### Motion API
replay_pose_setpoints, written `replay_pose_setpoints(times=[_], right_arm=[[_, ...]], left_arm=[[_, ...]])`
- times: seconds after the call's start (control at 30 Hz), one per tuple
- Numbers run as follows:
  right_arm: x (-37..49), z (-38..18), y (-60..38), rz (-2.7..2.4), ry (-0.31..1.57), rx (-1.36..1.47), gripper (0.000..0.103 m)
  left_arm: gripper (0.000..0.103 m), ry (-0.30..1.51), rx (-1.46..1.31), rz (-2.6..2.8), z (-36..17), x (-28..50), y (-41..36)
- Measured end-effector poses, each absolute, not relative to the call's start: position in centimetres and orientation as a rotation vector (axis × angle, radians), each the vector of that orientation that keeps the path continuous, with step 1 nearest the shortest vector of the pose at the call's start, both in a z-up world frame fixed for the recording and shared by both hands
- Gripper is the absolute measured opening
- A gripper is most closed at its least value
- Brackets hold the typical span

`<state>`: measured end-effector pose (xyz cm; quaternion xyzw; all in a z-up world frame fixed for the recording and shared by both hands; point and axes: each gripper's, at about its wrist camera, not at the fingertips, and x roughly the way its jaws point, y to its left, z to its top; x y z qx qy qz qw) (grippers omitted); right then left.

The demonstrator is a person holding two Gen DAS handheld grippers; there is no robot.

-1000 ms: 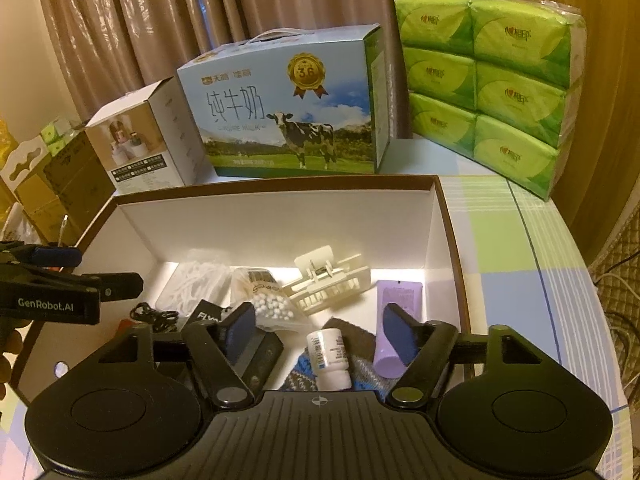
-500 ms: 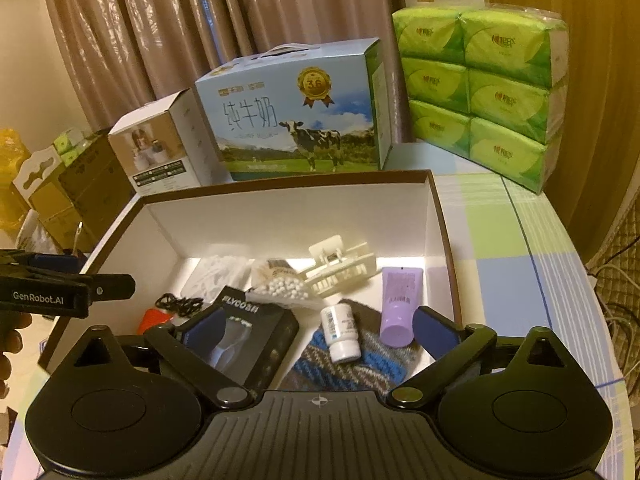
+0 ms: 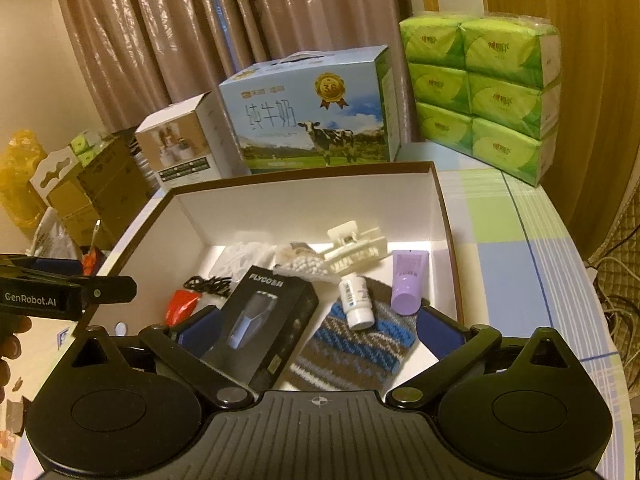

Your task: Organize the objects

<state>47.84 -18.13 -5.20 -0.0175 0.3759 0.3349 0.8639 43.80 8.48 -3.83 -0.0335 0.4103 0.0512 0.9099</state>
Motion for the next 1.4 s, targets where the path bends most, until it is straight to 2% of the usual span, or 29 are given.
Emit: replay_pose_setpoints(times=[1.4], right_arm=[[32.9,-2.9,-27.4,0.760,0.817,-0.046,0.101]], left_arm=[[0.102,0.822,-0.149,0.217,-1.8,23.2,0.6]])
